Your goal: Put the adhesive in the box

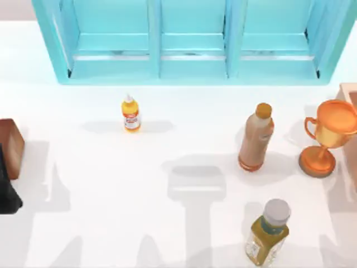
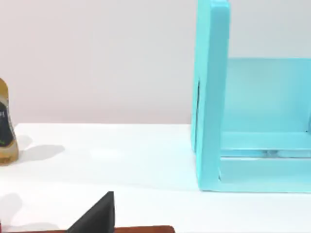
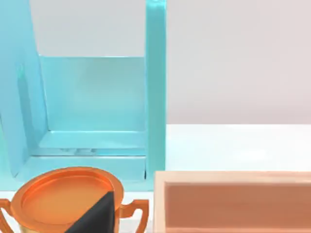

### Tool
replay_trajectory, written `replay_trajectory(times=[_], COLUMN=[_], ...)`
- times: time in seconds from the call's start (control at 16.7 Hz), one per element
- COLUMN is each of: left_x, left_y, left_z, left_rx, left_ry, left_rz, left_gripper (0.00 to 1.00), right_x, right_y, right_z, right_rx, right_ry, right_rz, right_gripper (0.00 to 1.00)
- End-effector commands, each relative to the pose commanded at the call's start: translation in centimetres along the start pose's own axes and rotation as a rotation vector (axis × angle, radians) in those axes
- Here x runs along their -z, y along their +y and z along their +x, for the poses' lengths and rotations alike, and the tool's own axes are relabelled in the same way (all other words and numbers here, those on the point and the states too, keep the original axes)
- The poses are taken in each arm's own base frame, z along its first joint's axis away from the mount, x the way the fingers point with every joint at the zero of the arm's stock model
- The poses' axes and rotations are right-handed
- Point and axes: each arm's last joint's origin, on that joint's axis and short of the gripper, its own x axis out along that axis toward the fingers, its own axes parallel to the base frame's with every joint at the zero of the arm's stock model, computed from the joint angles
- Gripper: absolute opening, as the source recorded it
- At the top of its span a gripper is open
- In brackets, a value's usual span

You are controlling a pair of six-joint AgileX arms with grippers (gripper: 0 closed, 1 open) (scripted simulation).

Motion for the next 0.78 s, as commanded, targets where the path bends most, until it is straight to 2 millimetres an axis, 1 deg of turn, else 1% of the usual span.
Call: replay_trajectory(times=[0.18,0.36,0.48,0.6,0.78], left_x=[0.0,0.0,0.0,0.0,0.0], left_y=[0.0,0.0,0.0,0.0,0.0], left_z=[0.0,0.0,0.0,0.0,0.0], left_rx=[0.0,0.0,0.0,0.0,0.0], left_ry=[0.0,0.0,0.0,0.0,0.0], left_rz=[0.0,0.0,0.0,0.0,0.0], left_gripper=[1.0,1.0,1.0,1.0,1.0], right_x=[-0.1,-1.0,-2.3,-4.1,-7.4], right_y=[0.1,0.6,1.2,2.1,4.2], right_z=[0.0,0.4,1.0,2.1,5.0], right_rx=[-0.002,-0.013,-0.014,-0.003,0.036], right_ry=[0.004,0.037,0.068,0.095,0.108], right_rz=[0.001,0.011,0.02,0.028,0.043], right_gripper=[1.0,1.0,1.0,1.0,1.0])
